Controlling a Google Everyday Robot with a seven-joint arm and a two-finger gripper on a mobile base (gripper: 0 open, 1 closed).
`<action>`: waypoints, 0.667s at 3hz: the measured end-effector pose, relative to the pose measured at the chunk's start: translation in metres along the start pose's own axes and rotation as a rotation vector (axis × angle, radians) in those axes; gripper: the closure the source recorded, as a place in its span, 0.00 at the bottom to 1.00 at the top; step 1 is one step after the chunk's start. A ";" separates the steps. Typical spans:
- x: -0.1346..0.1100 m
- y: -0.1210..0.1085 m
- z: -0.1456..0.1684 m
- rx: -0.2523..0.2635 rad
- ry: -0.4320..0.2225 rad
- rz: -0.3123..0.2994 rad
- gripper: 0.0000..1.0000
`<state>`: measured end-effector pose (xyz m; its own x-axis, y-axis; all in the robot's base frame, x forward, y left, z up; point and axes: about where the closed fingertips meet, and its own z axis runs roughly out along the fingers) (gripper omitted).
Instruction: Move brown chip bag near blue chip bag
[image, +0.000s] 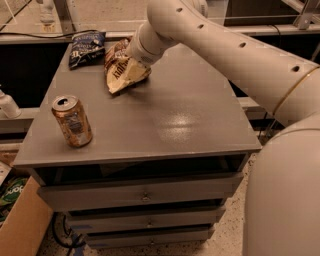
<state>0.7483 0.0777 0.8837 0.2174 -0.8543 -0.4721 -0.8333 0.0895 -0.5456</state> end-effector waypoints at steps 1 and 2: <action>0.002 -0.005 -0.009 0.004 0.008 0.002 0.00; 0.018 -0.011 -0.032 -0.011 0.015 0.065 0.00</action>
Offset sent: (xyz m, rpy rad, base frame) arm -0.0088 -0.0690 0.0403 0.0526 0.1099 -0.1026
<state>0.7456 0.0453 0.9034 0.1549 -0.8543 -0.4962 -0.8512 0.1395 -0.5060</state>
